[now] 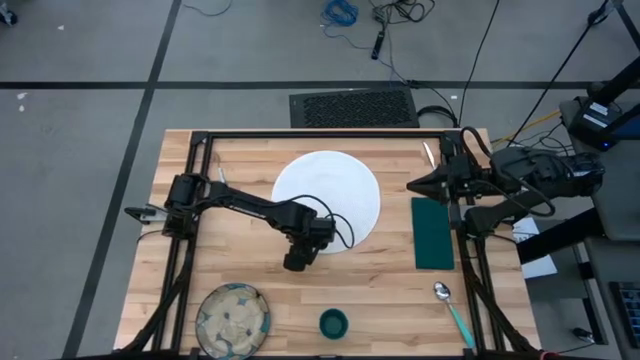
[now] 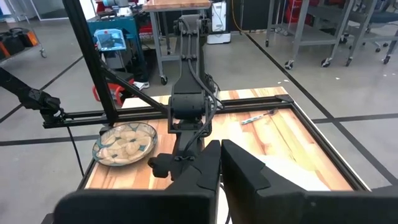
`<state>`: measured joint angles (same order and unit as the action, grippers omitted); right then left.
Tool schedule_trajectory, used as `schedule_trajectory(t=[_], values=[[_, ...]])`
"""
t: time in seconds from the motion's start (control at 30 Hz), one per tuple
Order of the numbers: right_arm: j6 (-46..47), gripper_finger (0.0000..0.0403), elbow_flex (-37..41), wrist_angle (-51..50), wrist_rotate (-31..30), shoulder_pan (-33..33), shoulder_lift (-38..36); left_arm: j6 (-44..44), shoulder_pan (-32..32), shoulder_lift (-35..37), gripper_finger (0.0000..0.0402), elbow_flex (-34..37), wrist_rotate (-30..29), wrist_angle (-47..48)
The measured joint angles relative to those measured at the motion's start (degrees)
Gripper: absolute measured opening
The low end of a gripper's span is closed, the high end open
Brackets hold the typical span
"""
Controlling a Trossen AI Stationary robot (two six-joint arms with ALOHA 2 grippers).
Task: Set table place
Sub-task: Move the white placemat to the center
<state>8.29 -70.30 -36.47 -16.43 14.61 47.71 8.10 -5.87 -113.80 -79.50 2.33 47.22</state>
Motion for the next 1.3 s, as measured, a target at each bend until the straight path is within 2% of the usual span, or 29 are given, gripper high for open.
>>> schedule_trajectory(t=[0.4,0.47,0.57,0.63,0.73,0.8,0.97,1.1,1.3], values=[[-0.02,0.0,0.02,-0.98,0.0,-0.01,0.17,1.42,0.41,-3.8,0.0135,-0.32,-2.86,-1.51],[-0.02,0.0,0.02,-1.39,-0.02,-0.01,0.17,1.35,0.44,-4.41,0.0114,-0.28,-2.38,-1.33],[0.0,0.0,0.02,-2.0,-0.02,0.0,0.17,1.27,0.44,-4.59,0.0043,-0.28,-0.94,-0.72],[0.0,0.0,0.02,-2.05,-0.01,0.0,0.17,1.07,0.44,-4.26,0.0013,-0.29,-0.82,-0.57],[-0.02,0.0,0.02,-2.03,-0.02,0.0,0.17,0.82,0.57,-3.26,0.0004,-1.35,-1.42,0.91],[-0.22,0.0,0.02,-2.05,-0.02,-0.02,0.17,1.35,0.59,-2.73,0.0002,-2.94,-3.82,3.85],[-0.72,0.0,0.02,-2.04,-0.02,-0.01,0.19,1.53,1.14,-1.28,0.0001,-10.76,-6.29,11.91],[-2.12,0.0,0.02,-2.05,-0.02,-0.02,0.29,2.99,0.6,-1.62,0.0,-14.67,-1.86,15.79],[-2.12,0.0,0.02,-2.49,-0.02,-0.01,0.39,1.7,-1.7,-1.42,0.0,-15.09,6.3,17.7]])
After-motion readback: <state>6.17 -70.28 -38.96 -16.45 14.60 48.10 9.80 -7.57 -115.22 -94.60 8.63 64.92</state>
